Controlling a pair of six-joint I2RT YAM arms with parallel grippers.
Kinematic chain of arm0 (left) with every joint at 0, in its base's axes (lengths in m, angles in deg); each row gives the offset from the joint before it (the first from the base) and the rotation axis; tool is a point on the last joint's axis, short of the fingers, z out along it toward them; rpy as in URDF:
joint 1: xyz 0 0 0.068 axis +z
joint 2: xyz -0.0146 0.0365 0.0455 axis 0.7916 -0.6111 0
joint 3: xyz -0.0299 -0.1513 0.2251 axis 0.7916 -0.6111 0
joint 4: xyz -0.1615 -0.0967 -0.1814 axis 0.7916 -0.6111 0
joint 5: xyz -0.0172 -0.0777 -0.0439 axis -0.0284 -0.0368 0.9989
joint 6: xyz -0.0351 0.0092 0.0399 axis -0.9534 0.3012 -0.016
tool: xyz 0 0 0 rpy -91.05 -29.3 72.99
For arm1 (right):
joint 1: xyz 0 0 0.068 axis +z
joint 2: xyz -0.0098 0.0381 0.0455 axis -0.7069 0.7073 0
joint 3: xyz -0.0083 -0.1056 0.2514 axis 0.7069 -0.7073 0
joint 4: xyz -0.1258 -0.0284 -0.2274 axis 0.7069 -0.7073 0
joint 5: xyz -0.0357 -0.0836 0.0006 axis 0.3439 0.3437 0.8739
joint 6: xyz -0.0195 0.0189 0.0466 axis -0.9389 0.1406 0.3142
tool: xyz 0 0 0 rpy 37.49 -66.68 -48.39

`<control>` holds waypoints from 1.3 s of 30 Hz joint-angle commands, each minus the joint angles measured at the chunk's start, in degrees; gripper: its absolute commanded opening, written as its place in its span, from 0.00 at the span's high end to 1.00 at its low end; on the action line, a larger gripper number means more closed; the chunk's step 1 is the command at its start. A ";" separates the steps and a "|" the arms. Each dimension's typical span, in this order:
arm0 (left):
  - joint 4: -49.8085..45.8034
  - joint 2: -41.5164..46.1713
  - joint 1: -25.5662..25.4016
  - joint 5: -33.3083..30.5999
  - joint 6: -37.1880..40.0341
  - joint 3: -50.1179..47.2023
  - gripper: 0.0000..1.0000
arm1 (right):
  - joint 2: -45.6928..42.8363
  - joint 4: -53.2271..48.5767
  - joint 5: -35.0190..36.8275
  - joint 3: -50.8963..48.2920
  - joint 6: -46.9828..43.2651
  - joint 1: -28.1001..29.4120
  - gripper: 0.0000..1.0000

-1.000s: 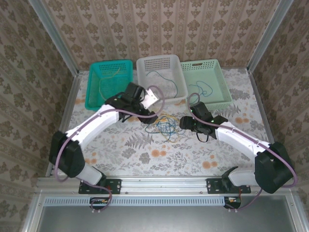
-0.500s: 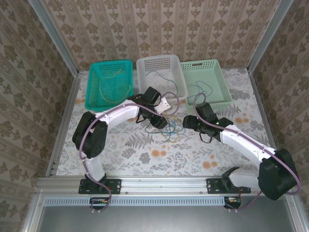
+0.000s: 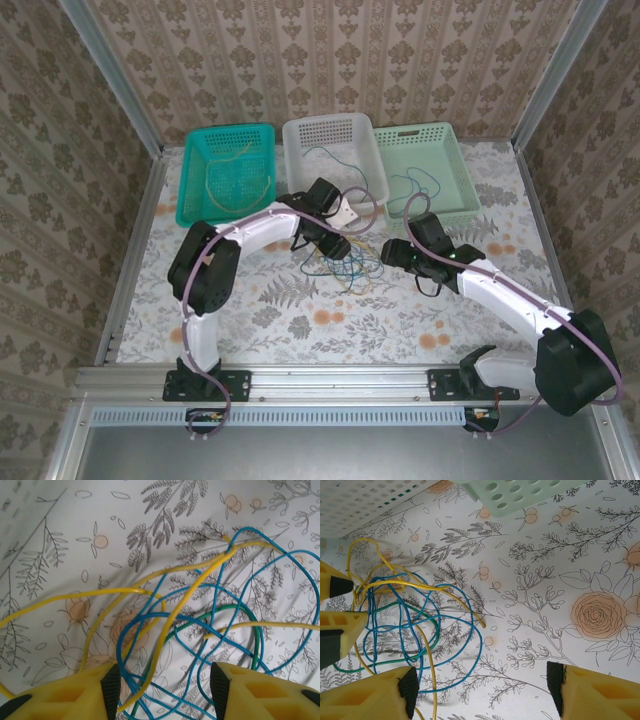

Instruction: Untangle the cables

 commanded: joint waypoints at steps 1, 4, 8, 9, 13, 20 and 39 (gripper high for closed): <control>0.56 -1.15 -0.18 -0.92 -1.10 1.96 0.53 | -1.33 0.08 -0.92 -0.77 0.58 -0.42 0.27; 1.17 -0.94 -0.21 -0.51 -1.10 2.07 0.58 | -1.33 0.08 -1.07 -0.86 0.66 -0.65 0.27; 0.86 -1.39 -0.19 -0.22 -1.05 2.53 0.58 | -1.24 0.20 -1.47 -0.92 0.64 -0.83 0.27; 0.86 -1.40 -0.21 -0.01 -1.05 2.46 0.57 | -1.24 0.22 -1.51 -0.90 0.64 -0.80 0.27; 0.78 -1.66 -0.34 0.14 -0.70 2.15 0.53 | -1.33 0.12 -1.46 -0.91 0.44 -1.06 0.27; 1.30 -2.11 -0.38 0.18 -1.14 2.28 0.56 | -1.42 0.08 -1.52 -0.99 0.46 -1.55 0.27; 2.09 1.16 -1.59 -0.73 -1.36 1.83 0.86 | -2.96 0.83 -1.95 -2.66 1.25 -2.34 0.26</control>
